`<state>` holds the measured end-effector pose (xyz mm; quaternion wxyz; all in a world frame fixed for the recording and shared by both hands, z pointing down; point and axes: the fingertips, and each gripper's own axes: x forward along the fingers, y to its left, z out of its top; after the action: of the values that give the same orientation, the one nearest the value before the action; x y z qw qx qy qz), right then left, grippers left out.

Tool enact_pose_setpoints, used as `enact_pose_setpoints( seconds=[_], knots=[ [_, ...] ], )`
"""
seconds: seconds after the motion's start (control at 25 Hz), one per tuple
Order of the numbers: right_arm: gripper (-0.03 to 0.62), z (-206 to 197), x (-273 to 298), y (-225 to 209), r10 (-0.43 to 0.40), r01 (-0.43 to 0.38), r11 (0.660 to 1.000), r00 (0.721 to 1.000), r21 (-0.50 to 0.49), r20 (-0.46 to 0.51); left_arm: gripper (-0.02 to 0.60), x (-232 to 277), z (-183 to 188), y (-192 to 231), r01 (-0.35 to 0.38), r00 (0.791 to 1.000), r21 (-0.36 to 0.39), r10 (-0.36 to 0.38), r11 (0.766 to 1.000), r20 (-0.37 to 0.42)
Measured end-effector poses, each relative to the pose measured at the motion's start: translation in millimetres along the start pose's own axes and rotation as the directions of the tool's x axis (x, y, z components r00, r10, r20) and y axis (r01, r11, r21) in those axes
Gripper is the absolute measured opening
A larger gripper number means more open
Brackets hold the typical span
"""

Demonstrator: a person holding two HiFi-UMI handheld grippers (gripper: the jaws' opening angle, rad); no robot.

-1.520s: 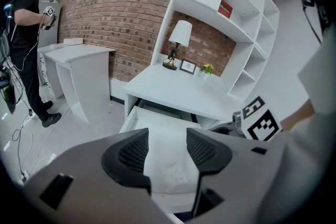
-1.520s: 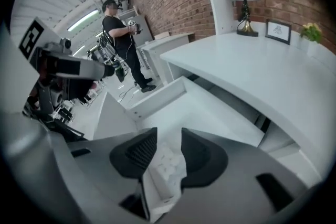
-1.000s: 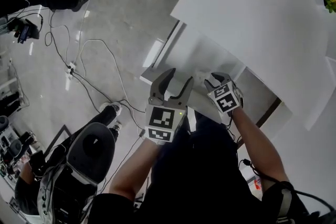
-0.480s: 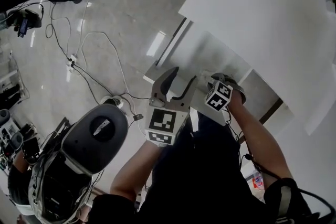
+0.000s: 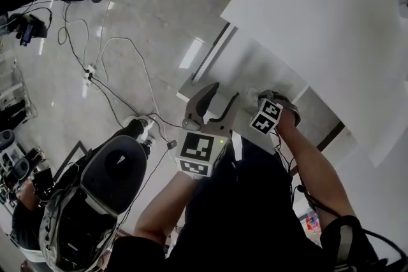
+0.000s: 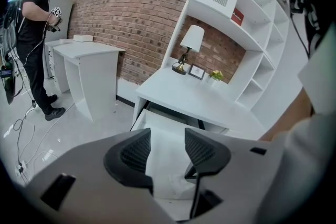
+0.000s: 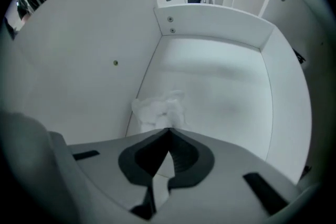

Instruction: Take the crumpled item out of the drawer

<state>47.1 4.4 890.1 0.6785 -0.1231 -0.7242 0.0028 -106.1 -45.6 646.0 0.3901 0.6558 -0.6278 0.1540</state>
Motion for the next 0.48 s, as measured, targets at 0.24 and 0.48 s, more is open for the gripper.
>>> enact_pose_setpoints(
  seconds=[0.24,0.48],
  knots=[
    [0.096,9.4,-15.2,-0.3,-0.029,0.028,0.999,0.995,0.016,0.095,0.199,-6.7,8.0,-7.9,0.004,1.0,0.007,-0.004,1.0,0.016],
    [0.148,5.2,4.3,6.2,-0.044,0.046,0.997,0.998,-0.056,0.04,0.198,-11.2,-2.5,-8.4,-0.003,1.0,0.005,0.003,1.0,0.014]
  ],
)
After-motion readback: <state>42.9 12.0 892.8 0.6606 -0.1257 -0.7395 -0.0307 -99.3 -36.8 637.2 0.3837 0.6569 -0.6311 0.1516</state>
